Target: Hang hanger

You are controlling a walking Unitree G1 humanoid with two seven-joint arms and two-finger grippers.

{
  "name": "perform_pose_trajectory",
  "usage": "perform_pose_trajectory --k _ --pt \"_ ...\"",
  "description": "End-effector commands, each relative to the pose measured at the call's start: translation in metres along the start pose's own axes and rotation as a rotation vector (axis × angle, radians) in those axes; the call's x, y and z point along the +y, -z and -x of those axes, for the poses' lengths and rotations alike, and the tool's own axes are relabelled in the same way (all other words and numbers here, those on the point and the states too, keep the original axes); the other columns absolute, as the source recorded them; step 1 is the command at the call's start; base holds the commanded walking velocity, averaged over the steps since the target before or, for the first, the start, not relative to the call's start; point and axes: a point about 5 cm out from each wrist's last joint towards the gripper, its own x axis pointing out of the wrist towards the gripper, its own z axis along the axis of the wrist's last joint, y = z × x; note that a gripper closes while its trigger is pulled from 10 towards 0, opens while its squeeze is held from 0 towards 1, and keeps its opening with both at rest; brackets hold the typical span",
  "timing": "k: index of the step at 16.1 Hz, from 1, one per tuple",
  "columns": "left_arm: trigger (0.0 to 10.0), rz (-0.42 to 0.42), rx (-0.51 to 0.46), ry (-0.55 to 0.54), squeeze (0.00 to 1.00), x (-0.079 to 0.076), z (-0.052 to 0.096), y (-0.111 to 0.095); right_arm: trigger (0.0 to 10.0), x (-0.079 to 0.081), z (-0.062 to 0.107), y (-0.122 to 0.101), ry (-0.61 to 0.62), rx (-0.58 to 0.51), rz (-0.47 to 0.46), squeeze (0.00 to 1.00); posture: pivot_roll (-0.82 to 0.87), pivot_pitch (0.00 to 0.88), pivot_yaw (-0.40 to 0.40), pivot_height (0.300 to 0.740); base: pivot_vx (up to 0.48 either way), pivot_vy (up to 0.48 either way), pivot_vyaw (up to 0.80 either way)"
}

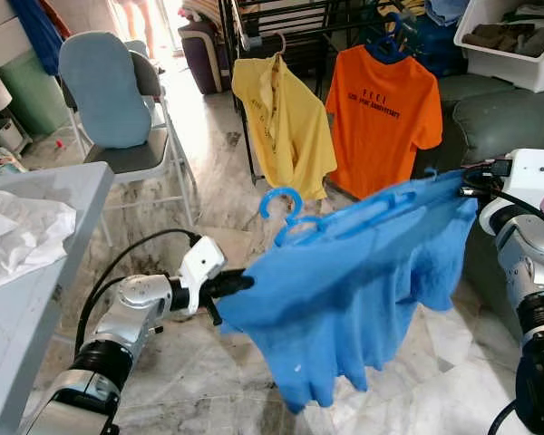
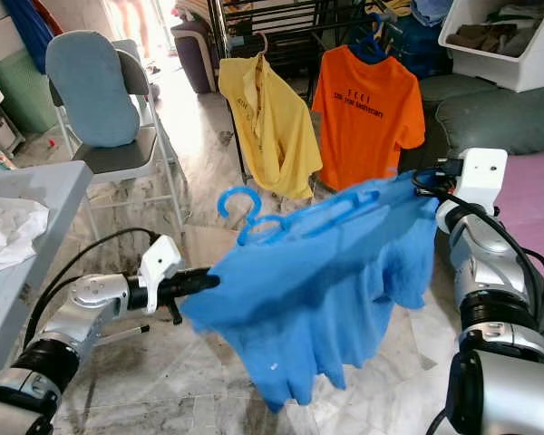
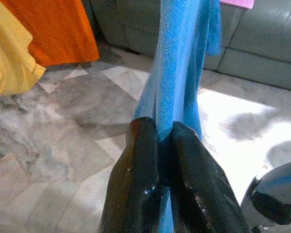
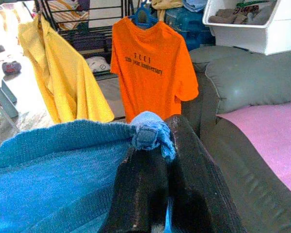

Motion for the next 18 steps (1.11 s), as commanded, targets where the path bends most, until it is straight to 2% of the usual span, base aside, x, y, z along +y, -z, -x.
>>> perform_pose_trajectory --k 1,3,5,7,9,10,13,15,18 --pt "0.0 0.019 0.048 -0.075 0.00 0.009 0.012 0.012 0.0 0.000 -0.003 -0.019 0.002 -0.073 0.010 0.00 -0.17 0.000 0.056 0.740 0.000 0.000 0.00" --pt "0.0 0.009 0.064 -0.072 0.00 0.005 0.009 0.016 0.0 0.007 -0.004 -0.021 -0.031 -0.086 0.033 0.00 -0.17 0.000 0.057 0.740 0.000 0.000 0.00" --pt "0.0 -0.007 0.078 -0.002 0.00 -0.009 -0.004 0.019 0.0 0.022 -0.006 -0.021 -0.085 -0.095 0.085 0.00 -0.17 0.000 0.056 0.740 0.000 0.000 0.00" --pt "0.0 -0.045 0.093 0.038 0.00 -0.019 -0.014 0.020 0.0 0.031 -0.008 -0.022 -0.092 -0.115 0.076 0.00 -0.17 0.000 0.056 0.740 0.000 0.000 0.00" --pt "0.0 -0.041 0.079 0.029 0.00 -0.026 -0.029 0.016 0.0 0.055 -0.009 -0.029 -0.158 -0.162 0.075 0.00 -0.17 0.000 0.056 0.740 0.000 0.000 0.00" --pt "0.0 -0.027 0.088 -0.010 0.00 -0.026 -0.035 0.016 0.0 0.067 -0.008 -0.028 -0.205 -0.166 0.095 0.00 -0.17 0.000 0.055 0.740 0.000 0.000 0.00" --pt "0.0 -0.003 0.096 -0.128 0.00 -0.022 -0.044 0.011 0.0 0.087 -0.001 -0.024 -0.309 -0.162 0.125 0.00 -0.17 0.000 0.053 0.740 0.000 0.000 0.00" --pt "0.0 0.132 0.044 -0.348 0.00 -0.007 -0.047 0.002 0.0 0.097 0.008 -0.013 -0.385 -0.123 0.154 0.00 -0.17 0.000 0.052 0.740 0.000 0.000 0.00" --pt "0.0 0.256 -0.025 -0.546 0.00 0.010 -0.042 -0.006 0.0 0.101 0.017 0.001 -0.445 -0.070 0.205 0.00 -0.17 0.000 0.052 0.740 0.000 0.000 0.00"
